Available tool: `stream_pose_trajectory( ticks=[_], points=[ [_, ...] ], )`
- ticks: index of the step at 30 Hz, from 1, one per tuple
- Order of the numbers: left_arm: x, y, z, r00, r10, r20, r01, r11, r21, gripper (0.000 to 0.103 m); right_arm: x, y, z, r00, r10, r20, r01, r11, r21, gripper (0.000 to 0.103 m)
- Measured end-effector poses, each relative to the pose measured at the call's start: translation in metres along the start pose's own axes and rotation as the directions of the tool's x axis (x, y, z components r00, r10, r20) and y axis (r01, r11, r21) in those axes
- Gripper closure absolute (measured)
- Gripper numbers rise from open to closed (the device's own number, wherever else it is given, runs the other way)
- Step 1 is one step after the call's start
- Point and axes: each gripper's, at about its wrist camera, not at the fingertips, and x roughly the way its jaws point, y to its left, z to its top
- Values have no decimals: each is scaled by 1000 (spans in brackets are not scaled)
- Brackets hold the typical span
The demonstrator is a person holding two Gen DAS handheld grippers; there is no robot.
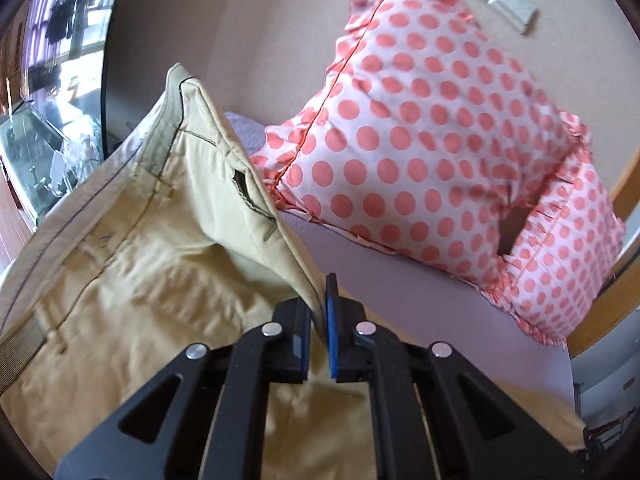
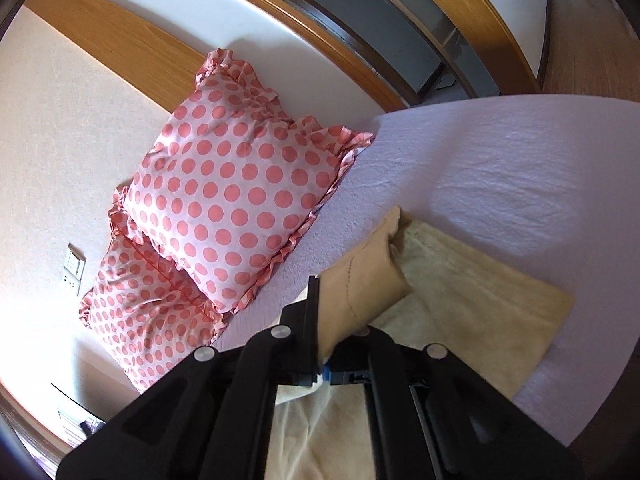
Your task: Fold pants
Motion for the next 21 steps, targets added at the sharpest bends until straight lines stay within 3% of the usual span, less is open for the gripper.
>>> stream_pose_trajectory(
  ticks=[4, 7, 10, 16, 17, 19, 20, 21],
  points=[
    [-72, 27, -81, 999, 30, 33, -31, 999, 21, 95, -15, -25, 0, 998, -63, 16, 62, 998, 32, 102],
    [-82, 52, -131, 998, 52, -39, -53, 998, -34, 95, -20, -40, -6, 994, -108, 1, 108, 993, 44, 102],
    [-82, 72, -152, 996, 29, -82, -38, 993, -113, 95, -18, -50, -12, 991, -134, -24, 136, 989, 57, 102],
    [-90, 68, -158, 998, 29, -55, -34, 995, -94, 91, -24, -52, -17, 984, -177, -29, 178, 983, 35, 101],
    [-92, 68, -159, 998, 28, -50, -33, 995, -89, 89, -26, -50, -17, 981, -192, -24, 193, 981, 24, 97],
    [-98, 67, -160, 999, 19, -33, -21, 997, -78, 84, -37, -45, -17, 968, -251, 16, 251, 968, -8, 71],
    [-101, 66, -160, 1000, 13, -20, -14, 997, -74, 78, -42, -43, -18, 963, -265, 44, 266, 964, -20, 46],
    [-106, 66, -161, 1000, 10, -6, -10, 997, -73, 72, -47, -42, -18, 960, -271, 72, 273, 962, -27, 40]
  ],
)
